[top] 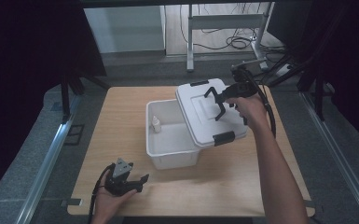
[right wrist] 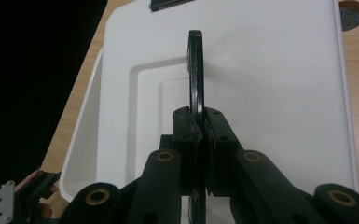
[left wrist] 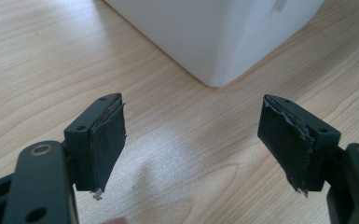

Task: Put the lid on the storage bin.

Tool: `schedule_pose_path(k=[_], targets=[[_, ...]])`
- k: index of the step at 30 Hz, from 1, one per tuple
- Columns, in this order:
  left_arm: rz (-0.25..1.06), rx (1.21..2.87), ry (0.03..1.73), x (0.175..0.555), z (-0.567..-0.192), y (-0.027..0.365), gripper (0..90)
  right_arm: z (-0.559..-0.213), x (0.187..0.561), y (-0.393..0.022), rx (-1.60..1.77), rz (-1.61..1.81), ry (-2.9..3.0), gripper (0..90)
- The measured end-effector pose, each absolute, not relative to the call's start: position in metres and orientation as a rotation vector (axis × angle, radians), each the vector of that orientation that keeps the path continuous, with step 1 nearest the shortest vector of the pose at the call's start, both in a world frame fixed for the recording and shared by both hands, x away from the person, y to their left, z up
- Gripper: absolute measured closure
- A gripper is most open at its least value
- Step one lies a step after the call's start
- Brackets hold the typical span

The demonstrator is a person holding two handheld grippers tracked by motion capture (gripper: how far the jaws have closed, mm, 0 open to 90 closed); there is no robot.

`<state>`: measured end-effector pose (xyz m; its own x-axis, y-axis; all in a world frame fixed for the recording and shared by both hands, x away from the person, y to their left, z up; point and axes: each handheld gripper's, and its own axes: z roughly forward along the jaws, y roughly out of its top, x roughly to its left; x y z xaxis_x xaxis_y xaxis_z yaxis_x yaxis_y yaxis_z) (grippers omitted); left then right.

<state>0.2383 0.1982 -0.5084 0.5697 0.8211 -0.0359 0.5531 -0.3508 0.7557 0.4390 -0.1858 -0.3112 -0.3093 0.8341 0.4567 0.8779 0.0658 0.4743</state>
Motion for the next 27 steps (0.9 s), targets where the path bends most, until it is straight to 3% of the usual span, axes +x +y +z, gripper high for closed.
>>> schedule_pose_path(k=[27], targets=[[0.467, 2.041, 1.063, 0.238, -0.5, 0.201, 23.3, -0.306, 0.415, -0.125, -1.91, -1.067, -2.161, 85.2]])
